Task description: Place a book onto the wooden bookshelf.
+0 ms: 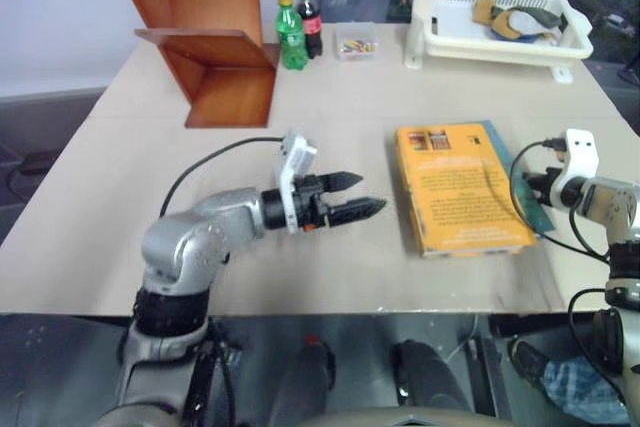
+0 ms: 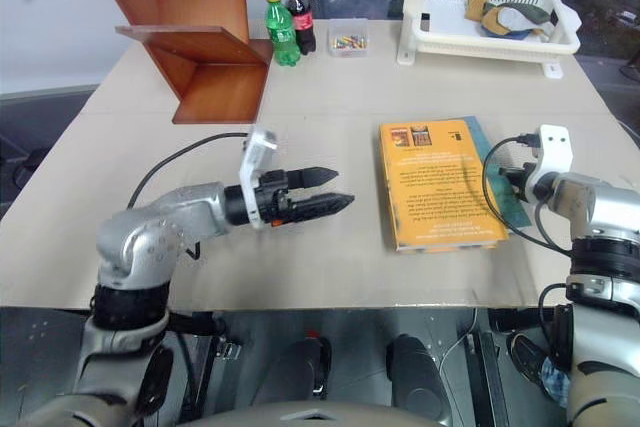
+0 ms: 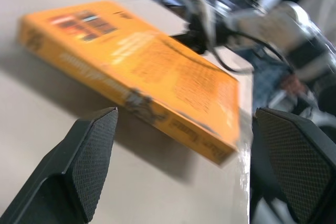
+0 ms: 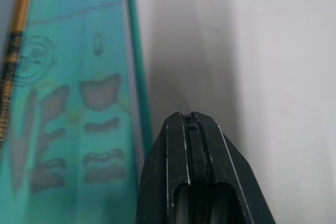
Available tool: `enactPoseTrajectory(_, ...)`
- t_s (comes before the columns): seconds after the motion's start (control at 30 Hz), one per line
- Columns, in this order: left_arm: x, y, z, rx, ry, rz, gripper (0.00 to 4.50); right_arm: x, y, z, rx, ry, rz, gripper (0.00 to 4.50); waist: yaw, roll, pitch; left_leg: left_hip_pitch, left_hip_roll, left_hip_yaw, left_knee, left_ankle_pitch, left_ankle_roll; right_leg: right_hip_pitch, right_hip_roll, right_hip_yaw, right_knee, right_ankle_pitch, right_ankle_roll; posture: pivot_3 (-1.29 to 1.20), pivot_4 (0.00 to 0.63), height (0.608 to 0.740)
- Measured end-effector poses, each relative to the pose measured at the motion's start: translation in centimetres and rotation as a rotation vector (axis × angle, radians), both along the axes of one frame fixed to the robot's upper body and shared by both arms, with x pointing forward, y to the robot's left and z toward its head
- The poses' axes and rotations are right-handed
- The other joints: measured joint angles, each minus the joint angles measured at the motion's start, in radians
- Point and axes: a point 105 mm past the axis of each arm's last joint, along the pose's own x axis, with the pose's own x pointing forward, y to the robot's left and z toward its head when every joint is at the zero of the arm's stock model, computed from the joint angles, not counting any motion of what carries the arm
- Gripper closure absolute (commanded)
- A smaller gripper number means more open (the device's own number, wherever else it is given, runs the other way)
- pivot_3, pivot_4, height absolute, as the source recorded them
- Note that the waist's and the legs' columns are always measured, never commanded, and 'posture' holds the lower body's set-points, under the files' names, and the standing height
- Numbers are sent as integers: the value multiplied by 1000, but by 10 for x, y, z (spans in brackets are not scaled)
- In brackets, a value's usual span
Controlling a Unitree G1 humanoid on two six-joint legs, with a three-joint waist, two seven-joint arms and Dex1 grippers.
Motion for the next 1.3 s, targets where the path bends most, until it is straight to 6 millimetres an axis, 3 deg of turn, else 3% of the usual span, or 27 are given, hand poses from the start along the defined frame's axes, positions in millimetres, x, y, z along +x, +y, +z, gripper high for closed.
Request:
enactPoseTrajectory(0.17,-9,10,9,16,-113,-57,0,0,0,0,3,-1,-2,4434,-2,0,0,0,0,1,0,0,1,0,0,0,0,0,0,0,150,740)
enactPoseTrajectory(0.9,-17,23,18,15,-163,-123,0,2,12,1,29,-19,19,4434,-6,0,0,0,1,0,0,-1,1,0,2,0,1,0,0,0,150,740)
enactPoseTrajectory(1.17,-6,26,14,-2,-86,-38,0,-36,-13,10,-99,-98,-27,4434,4,0,1,-1,0,-2,0,-1,2,0,1,-1,0,0,1,0,150,740)
enactPoseTrajectory(1.3,12,20,-3,-19,103,76,0,-59,-18,26,-204,-179,-21,4434,3,0,1,-1,1,-2,1,-1,3,0,1,-2,1,0,1,0,150,740)
